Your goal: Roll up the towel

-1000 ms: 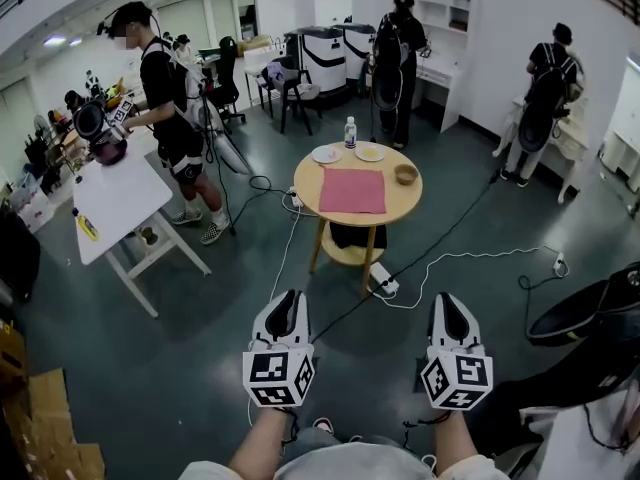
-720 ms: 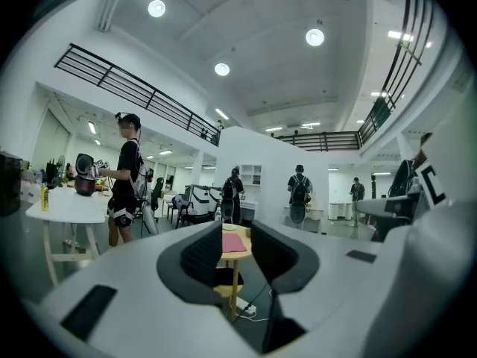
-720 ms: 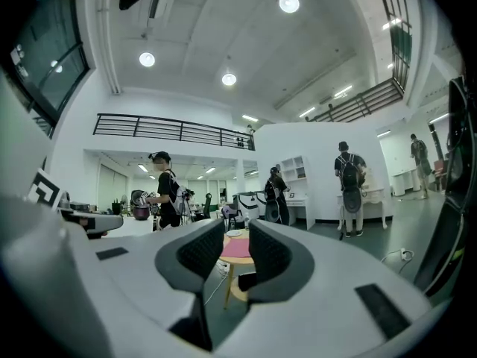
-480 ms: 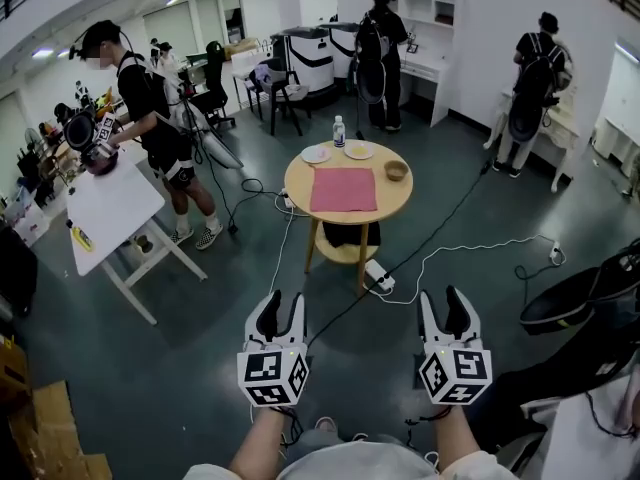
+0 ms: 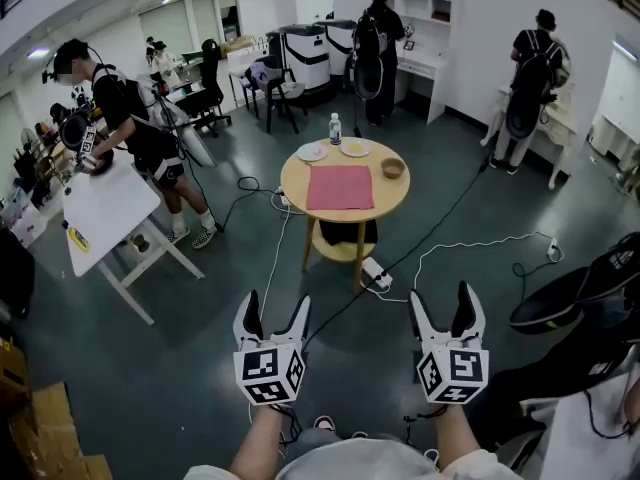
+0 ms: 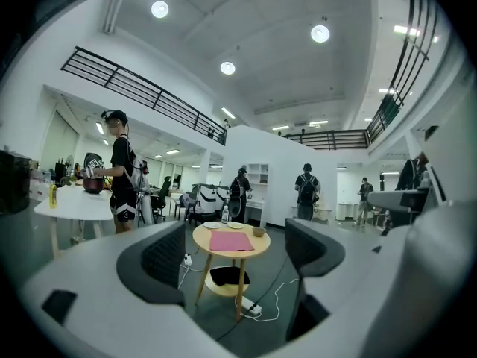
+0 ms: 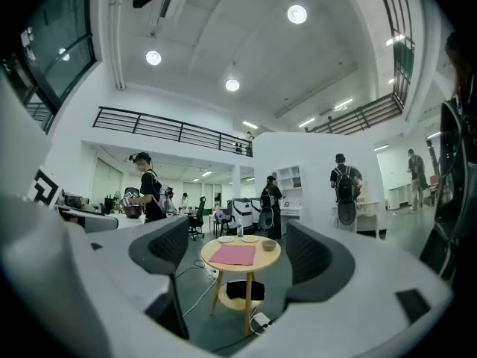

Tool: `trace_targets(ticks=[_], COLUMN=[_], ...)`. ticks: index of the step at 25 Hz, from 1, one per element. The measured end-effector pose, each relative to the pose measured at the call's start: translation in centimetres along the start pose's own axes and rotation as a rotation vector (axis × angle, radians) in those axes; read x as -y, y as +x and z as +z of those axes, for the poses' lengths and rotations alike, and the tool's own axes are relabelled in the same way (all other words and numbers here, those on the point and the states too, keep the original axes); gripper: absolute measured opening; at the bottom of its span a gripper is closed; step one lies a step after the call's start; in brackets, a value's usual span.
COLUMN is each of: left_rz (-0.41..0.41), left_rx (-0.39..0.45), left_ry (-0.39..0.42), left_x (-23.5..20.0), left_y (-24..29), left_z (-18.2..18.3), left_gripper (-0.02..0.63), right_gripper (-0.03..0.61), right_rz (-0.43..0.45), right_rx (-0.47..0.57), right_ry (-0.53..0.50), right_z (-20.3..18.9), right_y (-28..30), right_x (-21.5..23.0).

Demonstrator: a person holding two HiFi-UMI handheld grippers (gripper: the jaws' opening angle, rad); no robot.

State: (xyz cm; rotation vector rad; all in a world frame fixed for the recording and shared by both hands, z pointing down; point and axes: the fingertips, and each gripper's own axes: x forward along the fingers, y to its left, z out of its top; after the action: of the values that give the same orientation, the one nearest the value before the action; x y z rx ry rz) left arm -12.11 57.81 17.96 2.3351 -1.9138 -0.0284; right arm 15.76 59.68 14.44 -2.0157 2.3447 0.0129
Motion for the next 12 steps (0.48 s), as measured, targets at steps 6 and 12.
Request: trace_targets(ticks=[6,12], left_rz=[0.024,0.04], left_rx=[0.015,0.017], left_ry=[0.013,0.035], left_x=[-0.7,-1.5], left_y=[-0.1,0.2], left_z=[0.3,0.4], left_gripper=[0.496,0.539], right_gripper=[0.503,0.543], right_rz=[-0.033,-0.044], right_rx=[0.016,0.014], right_ry=[-0.01,-0.01], right_z=[0.0,-0.3], right_y=[0.2,0.7], right_x=[0.0,-0.3])
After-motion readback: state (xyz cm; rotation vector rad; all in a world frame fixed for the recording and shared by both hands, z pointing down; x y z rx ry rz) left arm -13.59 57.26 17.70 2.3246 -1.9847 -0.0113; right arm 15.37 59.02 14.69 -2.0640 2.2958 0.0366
